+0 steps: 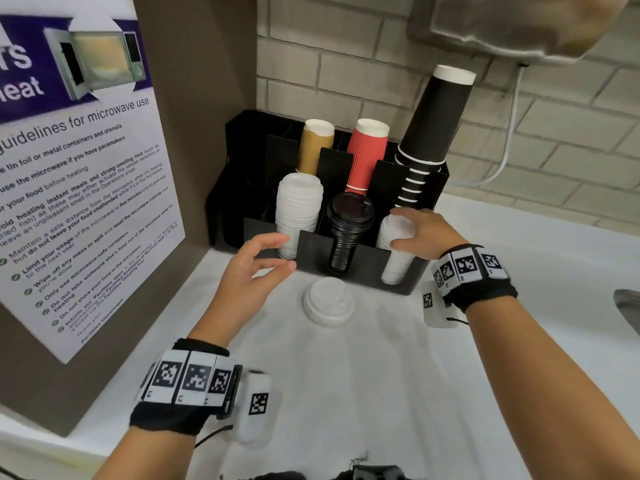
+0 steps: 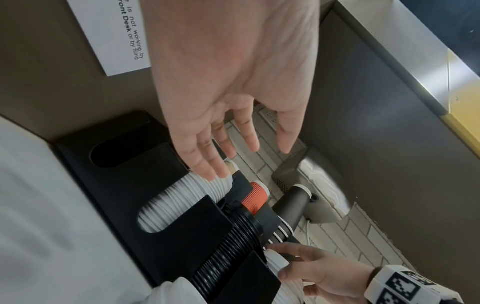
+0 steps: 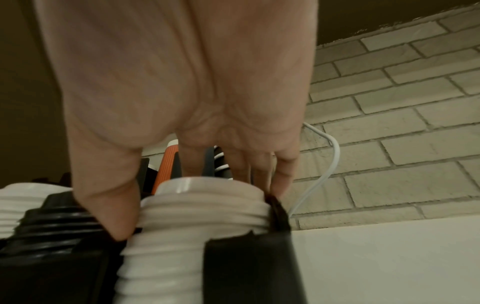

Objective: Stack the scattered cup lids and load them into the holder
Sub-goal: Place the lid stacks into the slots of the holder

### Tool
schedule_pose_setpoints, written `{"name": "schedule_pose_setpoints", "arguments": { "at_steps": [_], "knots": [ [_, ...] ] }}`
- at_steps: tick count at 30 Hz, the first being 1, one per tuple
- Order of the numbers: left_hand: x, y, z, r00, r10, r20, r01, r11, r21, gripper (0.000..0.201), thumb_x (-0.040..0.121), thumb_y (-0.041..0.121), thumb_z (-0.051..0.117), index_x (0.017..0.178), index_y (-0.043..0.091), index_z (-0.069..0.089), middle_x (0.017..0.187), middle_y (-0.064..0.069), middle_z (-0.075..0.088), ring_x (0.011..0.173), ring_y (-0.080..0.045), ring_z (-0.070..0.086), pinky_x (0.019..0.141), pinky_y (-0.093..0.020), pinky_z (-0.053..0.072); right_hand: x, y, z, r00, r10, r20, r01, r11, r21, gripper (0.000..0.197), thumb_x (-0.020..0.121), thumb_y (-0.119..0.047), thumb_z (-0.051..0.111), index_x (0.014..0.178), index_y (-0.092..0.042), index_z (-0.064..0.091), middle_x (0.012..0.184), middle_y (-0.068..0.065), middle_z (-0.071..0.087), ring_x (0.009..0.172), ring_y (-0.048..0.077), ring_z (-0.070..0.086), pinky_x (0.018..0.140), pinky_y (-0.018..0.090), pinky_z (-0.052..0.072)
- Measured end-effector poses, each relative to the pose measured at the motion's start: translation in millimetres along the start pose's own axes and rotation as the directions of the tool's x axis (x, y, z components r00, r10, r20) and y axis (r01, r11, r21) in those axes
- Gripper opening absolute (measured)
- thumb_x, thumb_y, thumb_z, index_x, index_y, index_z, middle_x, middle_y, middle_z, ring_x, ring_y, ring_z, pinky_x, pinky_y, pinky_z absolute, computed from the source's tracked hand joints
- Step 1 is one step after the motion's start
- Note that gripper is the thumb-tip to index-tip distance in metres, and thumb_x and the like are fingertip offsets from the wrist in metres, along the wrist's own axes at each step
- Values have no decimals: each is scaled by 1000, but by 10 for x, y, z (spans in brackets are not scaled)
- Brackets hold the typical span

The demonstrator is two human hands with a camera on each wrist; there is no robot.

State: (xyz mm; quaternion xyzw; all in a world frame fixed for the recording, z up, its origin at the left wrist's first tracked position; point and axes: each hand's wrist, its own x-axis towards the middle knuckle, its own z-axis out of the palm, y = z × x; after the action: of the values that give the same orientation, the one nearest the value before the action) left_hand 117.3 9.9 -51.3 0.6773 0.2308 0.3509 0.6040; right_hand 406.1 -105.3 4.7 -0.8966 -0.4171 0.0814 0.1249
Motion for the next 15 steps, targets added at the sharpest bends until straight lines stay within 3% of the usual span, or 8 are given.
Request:
{"name": "schedule_pose_setpoints", "arguments": {
  "at_steps": [4, 7, 12, 15],
  "knots": [
    [9, 12, 11, 1000, -4, 6, 4, 1000, 3, 33, 89, 12, 68, 112, 35, 62, 122, 11, 59, 97, -2, 64, 93, -29, 48, -45, -47, 28, 999, -29, -19, 29, 999, -26, 69, 82, -27, 71, 144, -29, 40, 140, 15, 41, 128, 34, 42, 108, 47, 35],
    [16, 10, 16, 1000, -1, 5, 1, 1000, -2, 33, 88, 12, 68, 112, 34, 62, 121, 11, 59, 96, -3, 64, 93, -29, 48, -90, -47, 24, 997, -49, -54, 45, 996, -73, 69, 81, -28, 74, 142, -26, 43, 138, 12, 43, 126, 32, 44, 105, 47, 38],
    [27, -3, 12, 1000, 1, 11, -1, 1000, -15, 34, 88, 10, 68, 110, 35, 62, 119, 14, 60, 96, -3, 65, 88, -25, 47, -164, -44, 34, 991, -65, -118, 44, 985, -169, 70, 71, -15, 77, 136, -22, 50, 127, 11, 47, 117, 33, 47, 95, 46, 45],
    [31, -11, 20, 1000, 2, 14, -1, 1000, -18, 34, 88, 10, 68, 111, 35, 62, 118, 16, 61, 97, -7, 64, 87, -24, 46, -197, -61, 78, 988, -70, -136, 37, 972, -230, 63, 75, -17, 74, 133, -21, 49, 121, 9, 48, 114, 31, 45, 91, 44, 44]
  ]
}}
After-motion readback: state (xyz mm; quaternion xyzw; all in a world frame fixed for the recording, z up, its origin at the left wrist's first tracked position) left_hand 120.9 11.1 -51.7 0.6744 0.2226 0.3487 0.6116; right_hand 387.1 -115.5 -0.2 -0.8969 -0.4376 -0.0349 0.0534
